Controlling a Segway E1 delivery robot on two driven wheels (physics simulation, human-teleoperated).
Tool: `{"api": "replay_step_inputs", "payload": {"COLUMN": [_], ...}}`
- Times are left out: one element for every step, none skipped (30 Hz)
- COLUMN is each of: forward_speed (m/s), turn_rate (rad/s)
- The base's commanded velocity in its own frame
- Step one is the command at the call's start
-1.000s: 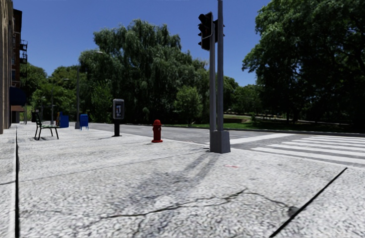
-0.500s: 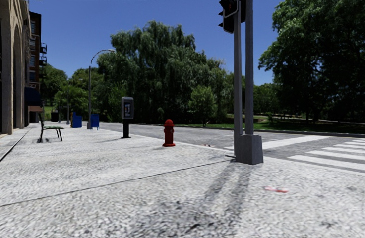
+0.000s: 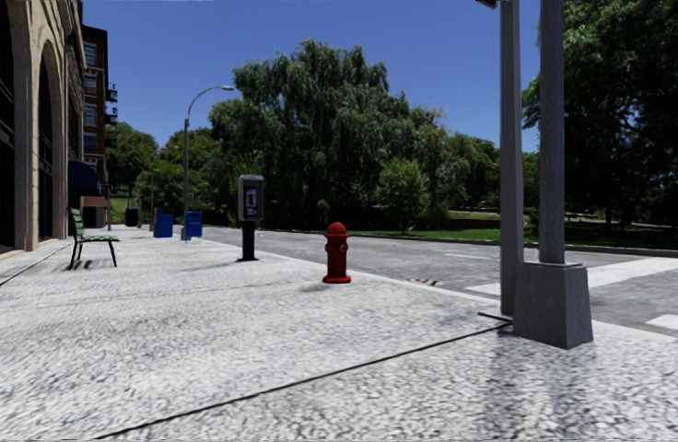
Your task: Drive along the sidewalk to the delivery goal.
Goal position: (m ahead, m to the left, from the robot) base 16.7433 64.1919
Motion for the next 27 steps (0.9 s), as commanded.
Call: {"api": "replay_step_inputs", "payload": {"forward_speed": [2.00, 2.00, 2.00, 2.00, 2.00, 2.00, 2.00, 2.00, 2.00, 2.00, 2.00, 2.00, 2.00, 2.00, 2.00, 2.00, 2.00, 2.00, 2.00, 2.00, 2.00, 2.00, 2.00, 2.00, 2.00, 2.00, 2.00], "turn_rate": [0.32, 0.32, 0.32, 0.32, 0.32, 0.33, 0.33, 0.33, 0.33, 0.34, 0.35, 0.35, 0.35, 0.37, 0.39, 0.39, 0.39, 0.39, 0.39, 0.41, 0.43, 0.43, 0.43, 0.43, 0.43, 0.43, 0.43]}}
